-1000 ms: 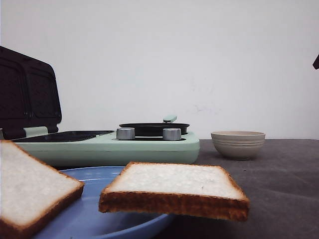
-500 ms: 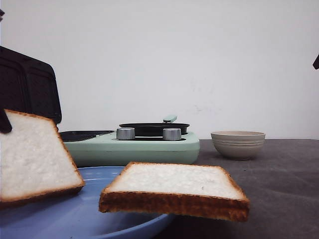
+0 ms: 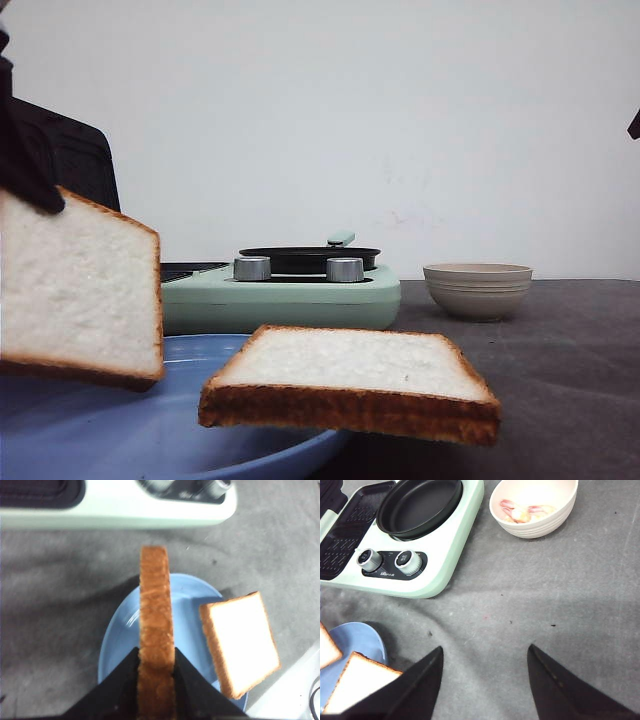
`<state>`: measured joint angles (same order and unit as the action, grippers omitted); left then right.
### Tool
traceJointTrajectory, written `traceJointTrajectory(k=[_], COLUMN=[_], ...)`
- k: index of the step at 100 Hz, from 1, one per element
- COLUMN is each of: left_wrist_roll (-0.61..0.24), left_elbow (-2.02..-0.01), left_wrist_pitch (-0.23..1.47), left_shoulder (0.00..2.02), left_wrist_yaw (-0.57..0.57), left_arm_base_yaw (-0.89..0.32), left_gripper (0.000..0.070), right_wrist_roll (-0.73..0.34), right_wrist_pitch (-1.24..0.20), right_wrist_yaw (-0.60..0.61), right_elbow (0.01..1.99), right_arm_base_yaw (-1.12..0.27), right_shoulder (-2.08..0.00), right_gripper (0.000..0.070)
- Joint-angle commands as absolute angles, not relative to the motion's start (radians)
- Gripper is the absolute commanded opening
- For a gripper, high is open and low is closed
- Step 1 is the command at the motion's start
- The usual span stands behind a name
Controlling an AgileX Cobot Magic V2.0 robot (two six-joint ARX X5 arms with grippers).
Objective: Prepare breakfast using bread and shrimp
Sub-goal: 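Lift the bread slice with the left gripper toward the sandwich press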
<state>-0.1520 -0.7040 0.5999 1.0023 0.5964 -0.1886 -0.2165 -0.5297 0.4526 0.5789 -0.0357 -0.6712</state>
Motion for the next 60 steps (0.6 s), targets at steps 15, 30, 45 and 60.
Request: traceJointTrajectory(k=[15, 30, 45, 60], left_wrist_roll=[-0.181, -0.203, -0.204, -0.212], left_elbow=[-0.715, -0.715, -0.715, -0.715], left_wrist_pitch=[0.536, 0.501, 0.468, 0.422], left_shoulder=[0.999, 0.994, 0.983, 0.965], left_wrist_yaw=[0.570, 0.553, 0.527, 0.462], left_arm_base_yaw=[-0.226, -0.253, -0.281, -0.305], left_gripper=[0.0010, 0.0010, 0.0010, 0.0010], right_wrist_roll=[-0.209, -0.209, -0.208, -0.208], right_wrist_pitch=[-0.526, -0.525, -0.525, -0.525], right_wrist_yaw=[0.456, 0.456, 0.456, 0.456], right_elbow=[0.592, 0.592, 0.592, 0.592], right_arm_base_yaw=[-0.037, -0.037, -0.037, -0.037], right_shoulder=[-0.678, -0.678, -0.678, -0.678], right_gripper=[0.0329, 0.0329, 0.0329, 0.0329])
